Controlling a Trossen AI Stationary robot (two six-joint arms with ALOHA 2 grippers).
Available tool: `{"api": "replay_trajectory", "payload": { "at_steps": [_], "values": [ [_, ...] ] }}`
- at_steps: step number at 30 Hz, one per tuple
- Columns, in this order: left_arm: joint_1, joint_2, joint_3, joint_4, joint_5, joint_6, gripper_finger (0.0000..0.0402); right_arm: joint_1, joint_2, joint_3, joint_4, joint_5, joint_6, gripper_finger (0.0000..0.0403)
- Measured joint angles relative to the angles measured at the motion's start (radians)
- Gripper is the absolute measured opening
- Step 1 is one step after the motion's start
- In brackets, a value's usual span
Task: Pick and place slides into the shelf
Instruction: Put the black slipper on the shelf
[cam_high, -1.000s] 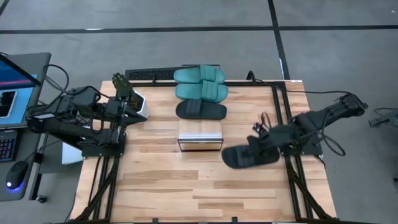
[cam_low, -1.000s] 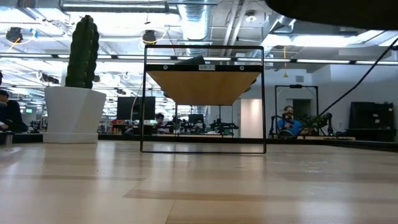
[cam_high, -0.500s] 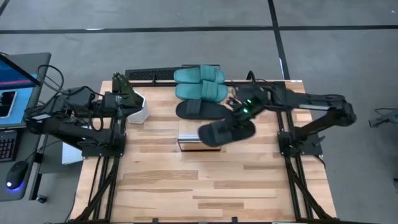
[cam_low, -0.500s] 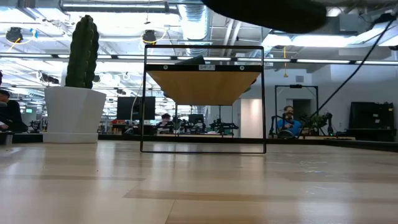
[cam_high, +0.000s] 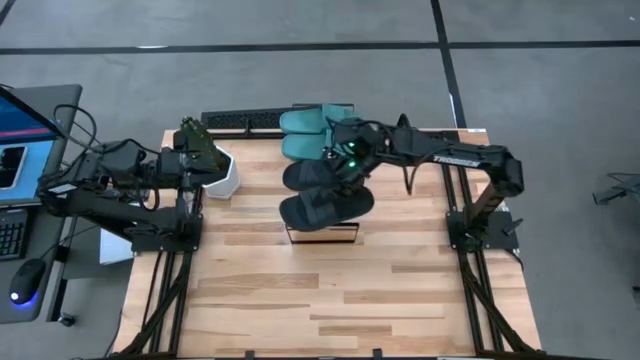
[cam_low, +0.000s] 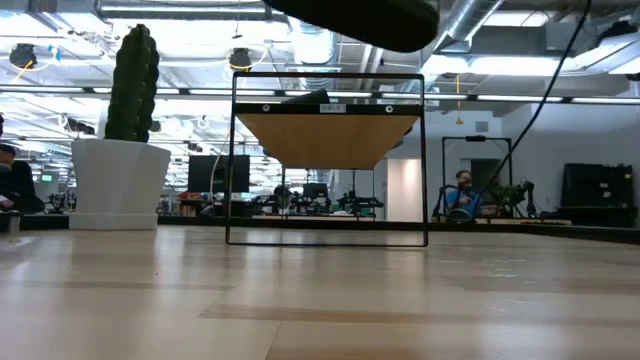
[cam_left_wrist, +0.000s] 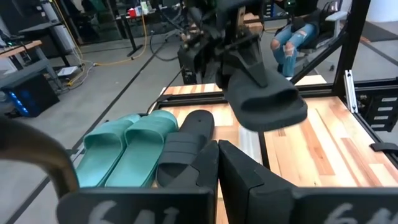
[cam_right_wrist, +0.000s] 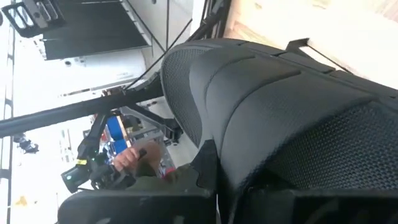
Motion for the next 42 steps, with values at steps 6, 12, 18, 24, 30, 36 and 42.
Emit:
{"api": "replay_trajectory", "payload": {
  "at_steps": [6, 12, 18, 24, 30, 36, 42],
  "values": [
    [0.0, -0.034, 0.0, -0.038, -0.002, -0.004, 0.0, -0.007, 0.059, 0.01, 0.038, -0.002, 0.007, 0.0],
    [0.0, -0.058, 0.0, -0.05, 0.007, -0.032, 0.0, -0.007, 0.118, 0.011, 0.119, -0.02, 0.037, 0.0],
    [0.0, -0.073, 0.0, -0.063, 0.012, -0.039, 0.0, -0.006, 0.14, 0.01, 0.164, -0.023, 0.072, 0.0],
    [0.0, -0.074, 0.0, -0.073, 0.017, -0.039, 0.0, -0.014, 0.157, 0.01, 0.16, -0.012, 0.077, 0.0],
    [0.0, -0.074, 0.0, -0.073, 0.017, -0.039, 0.0, -0.018, 0.155, 0.01, 0.147, -0.013, 0.084, 0.0],
    [0.0, -0.074, 0.0, -0.073, 0.018, -0.04, 0.0, -0.024, 0.155, 0.01, 0.118, -0.014, 0.085, 0.0],
    [0.0, -0.074, 0.0, -0.066, 0.04, -0.049, 0.0, -0.04, 0.155, 0.01, 0.095, -0.014, 0.08, 0.0001]
  ]
}}
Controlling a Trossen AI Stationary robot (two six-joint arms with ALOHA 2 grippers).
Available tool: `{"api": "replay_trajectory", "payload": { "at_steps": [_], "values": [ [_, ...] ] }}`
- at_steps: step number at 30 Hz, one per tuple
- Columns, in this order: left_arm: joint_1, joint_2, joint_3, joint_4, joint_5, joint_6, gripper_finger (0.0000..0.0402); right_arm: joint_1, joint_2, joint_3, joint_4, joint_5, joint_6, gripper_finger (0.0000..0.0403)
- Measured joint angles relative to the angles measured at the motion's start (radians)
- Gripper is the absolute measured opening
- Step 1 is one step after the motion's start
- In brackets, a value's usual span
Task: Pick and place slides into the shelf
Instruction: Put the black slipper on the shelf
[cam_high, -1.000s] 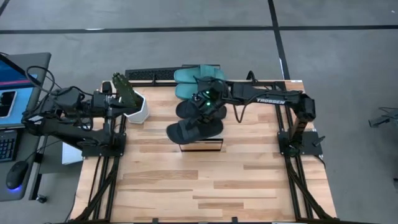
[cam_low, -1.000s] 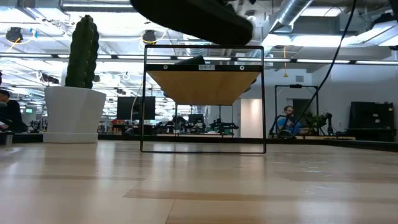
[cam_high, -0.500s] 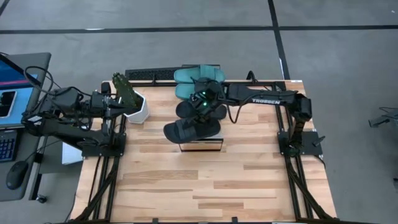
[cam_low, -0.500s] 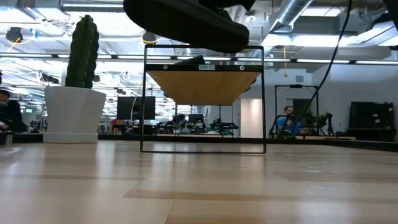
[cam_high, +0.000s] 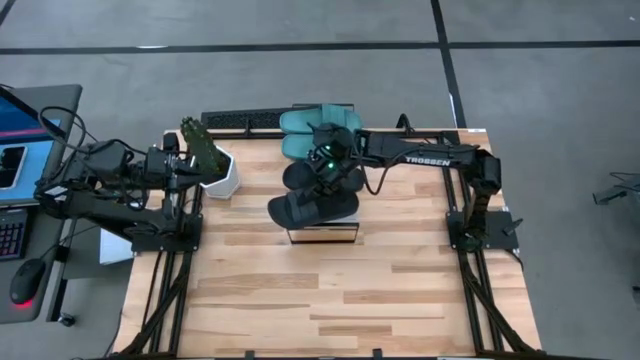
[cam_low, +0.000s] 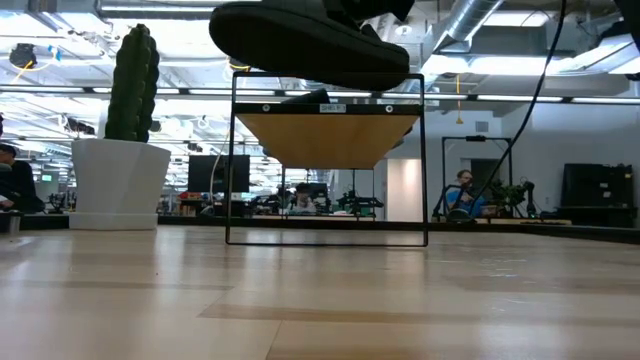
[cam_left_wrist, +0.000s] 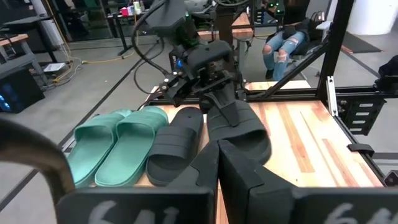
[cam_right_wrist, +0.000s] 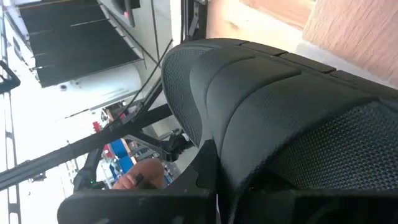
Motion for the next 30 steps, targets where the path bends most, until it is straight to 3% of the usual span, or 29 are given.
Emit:
{"api": "replay_trajectory", "payload": {
  "at_steps": [30],
  "values": [
    [0.0, 0.0, 0.0, 0.0, 0.003, 0.0, 0.0, -0.031, 0.008, -0.062, 0.037, -0.019, 0.079, 0.0001]
  ]
}}
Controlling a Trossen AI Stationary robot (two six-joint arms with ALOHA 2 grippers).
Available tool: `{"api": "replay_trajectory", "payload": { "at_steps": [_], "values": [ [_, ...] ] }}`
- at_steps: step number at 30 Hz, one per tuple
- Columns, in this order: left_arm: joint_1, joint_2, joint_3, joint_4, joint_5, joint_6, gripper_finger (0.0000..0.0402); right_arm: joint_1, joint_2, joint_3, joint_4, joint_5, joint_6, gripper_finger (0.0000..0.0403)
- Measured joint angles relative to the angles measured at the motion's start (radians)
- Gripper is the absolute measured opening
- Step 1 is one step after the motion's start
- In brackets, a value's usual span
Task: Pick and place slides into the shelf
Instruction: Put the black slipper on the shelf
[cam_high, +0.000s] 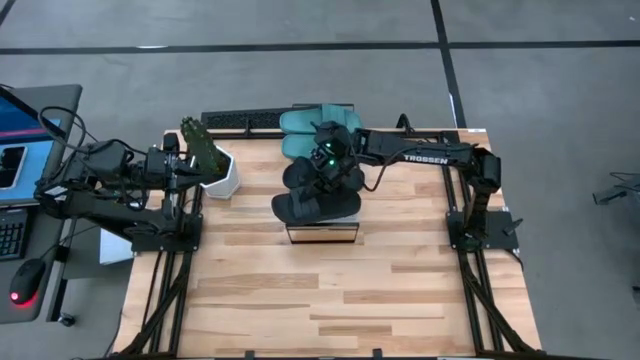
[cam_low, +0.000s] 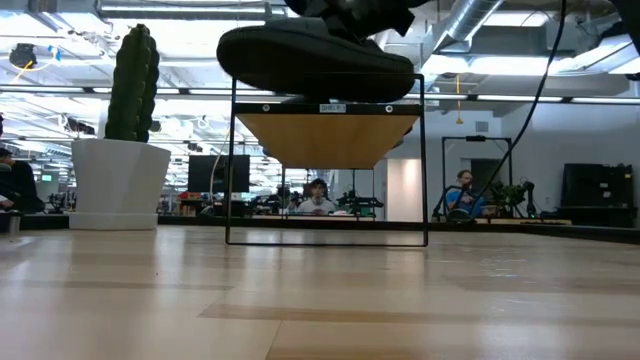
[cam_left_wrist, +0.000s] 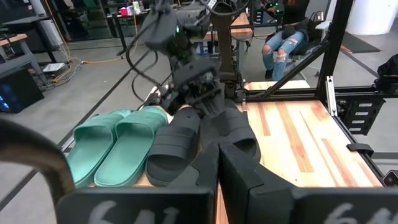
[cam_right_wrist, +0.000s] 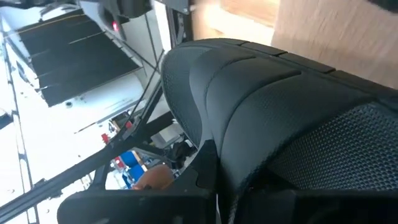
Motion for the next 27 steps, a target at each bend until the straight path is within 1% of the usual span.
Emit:
{"api": "replay_trajectory", "payload": {
  "at_steps": [3, 8, 22, 27],
  "values": [
    [0.0, 0.0, 0.0, 0.0, 0.0, 0.0, 0.0, 0.0, 0.023, -0.002, -0.012, -0.001, -0.004, 0.0002],
    [0.0, 0.0, 0.0, -0.005, 0.0, 0.0, 0.0, 0.0, 0.055, 0.001, 0.034, -0.01, -0.004, 0.0006],
    [0.0, 0.0, 0.0, -0.009, 0.001, -0.006, 0.0, -0.02, 0.055, 0.0, 0.031, 0.05, -0.041, 0.0004],
    [0.0, 0.0, 0.0, -0.009, 0.001, -0.006, 0.0, -0.019, 0.055, 0.0, 0.022, 0.051, -0.05, 0.0007]
  ]
}}
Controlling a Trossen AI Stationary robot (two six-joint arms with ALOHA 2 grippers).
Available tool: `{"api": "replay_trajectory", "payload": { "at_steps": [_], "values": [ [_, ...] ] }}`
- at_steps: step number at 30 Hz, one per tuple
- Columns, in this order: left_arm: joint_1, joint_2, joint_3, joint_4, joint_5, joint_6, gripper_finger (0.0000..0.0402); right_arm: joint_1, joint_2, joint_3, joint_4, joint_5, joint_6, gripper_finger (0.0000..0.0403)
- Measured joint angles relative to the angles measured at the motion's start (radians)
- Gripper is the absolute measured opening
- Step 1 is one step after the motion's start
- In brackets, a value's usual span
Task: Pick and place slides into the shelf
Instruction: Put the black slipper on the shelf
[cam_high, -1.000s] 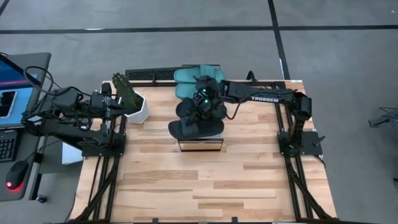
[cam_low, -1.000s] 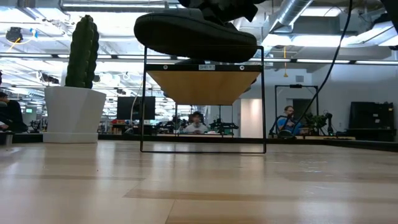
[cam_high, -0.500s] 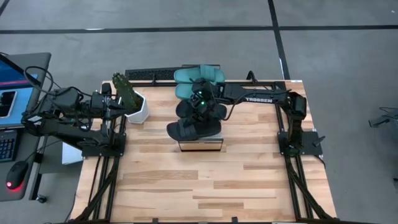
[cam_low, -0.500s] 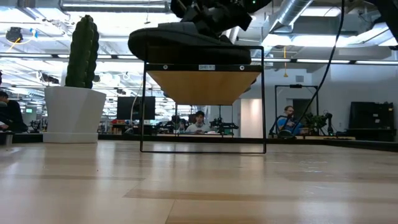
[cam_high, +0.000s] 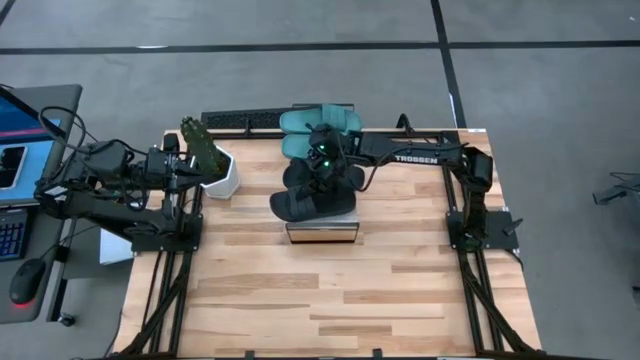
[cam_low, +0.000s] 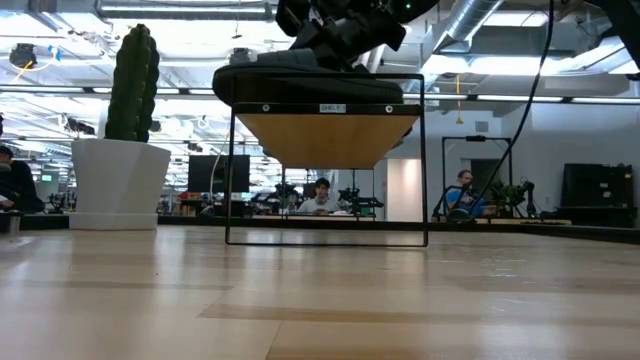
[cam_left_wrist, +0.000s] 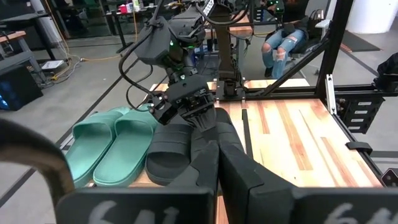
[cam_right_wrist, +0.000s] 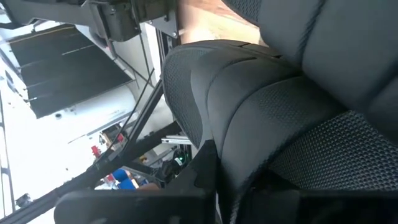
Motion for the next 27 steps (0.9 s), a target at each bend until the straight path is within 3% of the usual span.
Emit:
{"api": "replay_trajectory", "payload": {
  "at_steps": [20, 27],
  "values": [
    [0.0, 0.0, 0.0, 0.0, 0.0, 0.0, 0.0, 0.002, 0.0, 0.0, -0.005, 0.009, -0.001, 0.0085],
    [0.0, 0.0, 0.0, 0.0, 0.0, 0.0, 0.0, 0.002, 0.0, 0.0, -0.005, 0.023, -0.005, 0.0091]
  ]
}}
